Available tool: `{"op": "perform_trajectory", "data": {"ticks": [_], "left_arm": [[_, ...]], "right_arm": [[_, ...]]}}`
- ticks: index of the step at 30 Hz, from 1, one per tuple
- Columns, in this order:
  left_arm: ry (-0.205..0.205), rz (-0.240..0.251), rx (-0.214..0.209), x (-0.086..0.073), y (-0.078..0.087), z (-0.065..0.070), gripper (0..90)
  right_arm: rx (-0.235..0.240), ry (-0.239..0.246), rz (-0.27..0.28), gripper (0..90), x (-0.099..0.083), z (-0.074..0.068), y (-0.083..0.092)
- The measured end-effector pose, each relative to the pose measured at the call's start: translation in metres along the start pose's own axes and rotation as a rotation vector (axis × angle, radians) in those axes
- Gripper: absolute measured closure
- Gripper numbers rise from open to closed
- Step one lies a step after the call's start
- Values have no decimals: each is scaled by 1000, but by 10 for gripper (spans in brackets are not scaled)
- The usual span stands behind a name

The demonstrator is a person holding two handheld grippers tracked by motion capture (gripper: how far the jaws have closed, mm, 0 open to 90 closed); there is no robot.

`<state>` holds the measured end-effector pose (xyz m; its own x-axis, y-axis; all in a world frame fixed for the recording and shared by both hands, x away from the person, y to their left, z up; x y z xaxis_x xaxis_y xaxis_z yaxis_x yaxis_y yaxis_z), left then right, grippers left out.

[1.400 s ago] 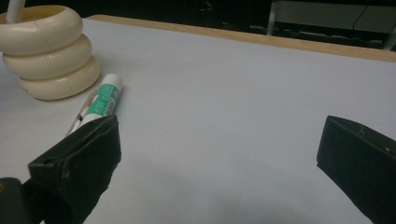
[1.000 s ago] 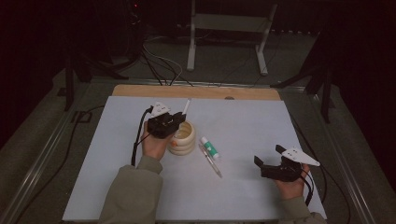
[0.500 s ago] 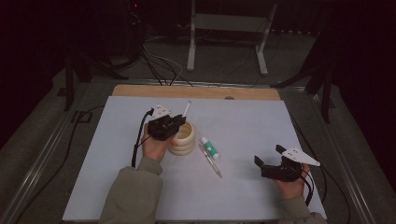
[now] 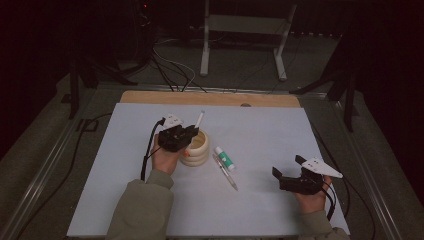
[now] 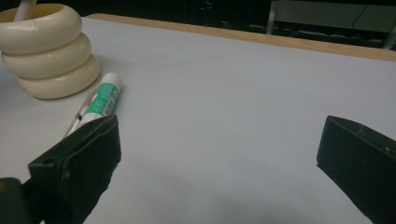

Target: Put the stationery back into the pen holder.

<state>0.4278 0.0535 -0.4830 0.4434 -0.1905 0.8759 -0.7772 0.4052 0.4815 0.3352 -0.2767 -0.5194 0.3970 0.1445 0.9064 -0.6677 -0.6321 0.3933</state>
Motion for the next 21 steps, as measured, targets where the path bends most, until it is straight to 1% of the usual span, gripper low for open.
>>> {"op": "perform_trajectory", "data": {"ticks": [2, 3, 4, 5, 6, 7, 8, 9, 10, 11, 12, 13, 14, 15, 17, 19, 20, 21], "left_arm": [[-1, -1, -2, 0, 0, 0, 789], [-3, 5, -3, 0, 0, 0, 737], [2, 10, -6, 1, 1, 0, 621], [12, 16, -1, 3, 2, 0, 484], [19, 17, 12, 4, 2, 0, 382], [41, 6, 26, 6, 4, -3, 297], [41, 6, 26, 6, 4, -3, 217], [53, 1, 34, 6, 4, -4, 155], [56, 0, 40, 7, 6, -6, 149], [50, 0, 34, 7, 7, -8, 107], [52, -1, 36, 7, 9, -10, 66], [53, 0, 38, 7, 10, -12, 46], [52, 3, 36, 7, 12, -13, 35], [41, 11, 32, 8, 16, -16, 27], [34, 15, 32, 8, 18, -17, 25], [35, 19, 25, 8, 22, -19, 25], [35, 26, 35, 8, 25, -22, 25], [35, 26, 35, 8, 25, -22, 25]], "right_arm": [[0, 0, 0, 2, 0, 0, 0], [-1, -1, 0, 2, 0, 0, 0], [0, -2, 1, 2, 0, 0, 0], [0, -2, 1, 2, 0, 0, 0], [-1, -2, 0, 2, 0, 0, 0], [-1, -2, -1, 2, 0, 0, 0], [-1, -1, -1, 2, 0, 0, 0], [0, -1, -1, 2, 0, 0, 0], [0, -1, 0, 2, 0, 0, 0], [-1, 0, -1, 2, 0, 0, 0], [-1, -1, -1, 2, 0, 0, 0], [-1, -1, -1, 2, 0, 0, 0], [-1, -1, -1, 2, 0, 0, 0], [-1, 0, -2, 2, 0, 0, 0], [-1, -1, -2, 2, 0, 0, 0], [-1, -1, -2, 2, 0, 0, 0], [-1, -1, -3, 2, -1, 0, 0], [-1, -1, -3, 2, -1, 0, 0]]}}
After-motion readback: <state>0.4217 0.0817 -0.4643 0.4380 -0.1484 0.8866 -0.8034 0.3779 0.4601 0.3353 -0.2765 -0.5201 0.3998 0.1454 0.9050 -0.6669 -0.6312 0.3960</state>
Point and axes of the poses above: each handheld gripper's, and its own axes: y roughly backward along the jaws, x roughly out of its top, z roughly to its right, the point moved 8 cm from there along -y, roughly forward along the jaws, and after that the axes turned 14 degrees about x, right-handed, at the moved point
